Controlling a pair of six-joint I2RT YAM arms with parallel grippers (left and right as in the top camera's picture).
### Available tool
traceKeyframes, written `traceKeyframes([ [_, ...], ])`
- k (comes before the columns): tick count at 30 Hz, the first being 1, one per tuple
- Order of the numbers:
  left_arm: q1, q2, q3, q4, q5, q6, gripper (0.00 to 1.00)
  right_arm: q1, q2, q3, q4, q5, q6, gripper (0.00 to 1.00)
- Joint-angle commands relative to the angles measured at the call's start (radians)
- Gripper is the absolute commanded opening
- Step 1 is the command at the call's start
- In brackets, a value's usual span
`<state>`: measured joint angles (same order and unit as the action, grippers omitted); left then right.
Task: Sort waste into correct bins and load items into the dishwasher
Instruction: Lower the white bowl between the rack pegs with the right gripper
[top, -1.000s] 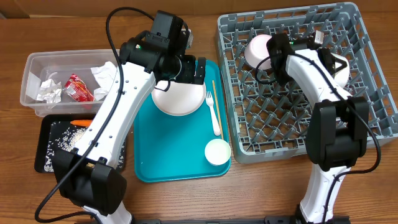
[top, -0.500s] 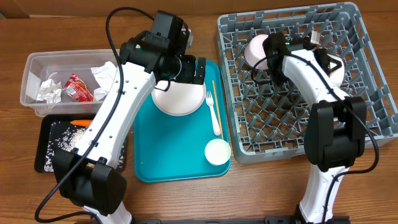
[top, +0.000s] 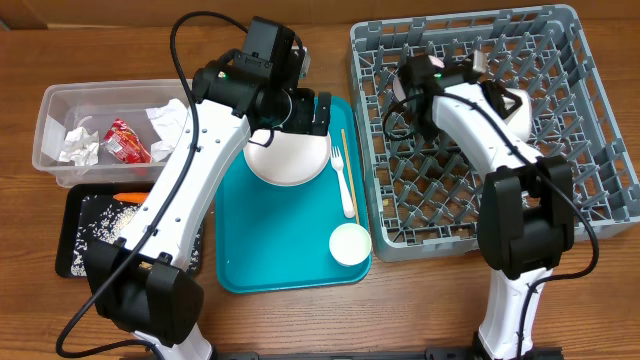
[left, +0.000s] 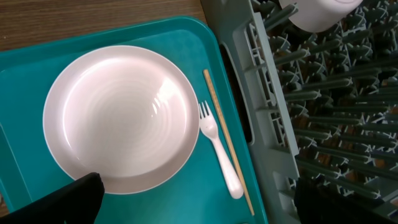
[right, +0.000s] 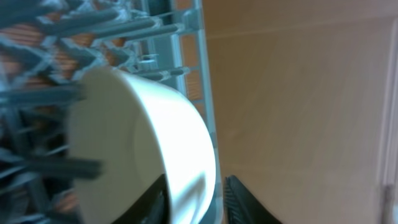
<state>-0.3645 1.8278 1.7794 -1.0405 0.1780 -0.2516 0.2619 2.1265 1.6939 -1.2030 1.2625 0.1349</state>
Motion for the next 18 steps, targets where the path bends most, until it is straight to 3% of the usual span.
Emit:
traceKeyframes([
  [1,0.000,-0.024,0.029,0.000,-0.009,0.013,1.00,-0.005,0.008,-0.002,0.001,-0.107,0.016,0.45],
  [5,0.000,-0.024,0.029,0.000,-0.009,0.013,1.00,0.006,0.008,-0.001,0.006,-0.116,0.015,0.65],
  [12,0.000,-0.024,0.029,0.000,-0.009,0.013,1.00,0.032,-0.016,0.003,0.051,-0.197,0.015,0.88],
  [18,0.000,-0.024,0.029,0.000,-0.009,0.013,1.00,0.040,-0.097,0.003,0.070,-0.390,0.015,0.92],
])
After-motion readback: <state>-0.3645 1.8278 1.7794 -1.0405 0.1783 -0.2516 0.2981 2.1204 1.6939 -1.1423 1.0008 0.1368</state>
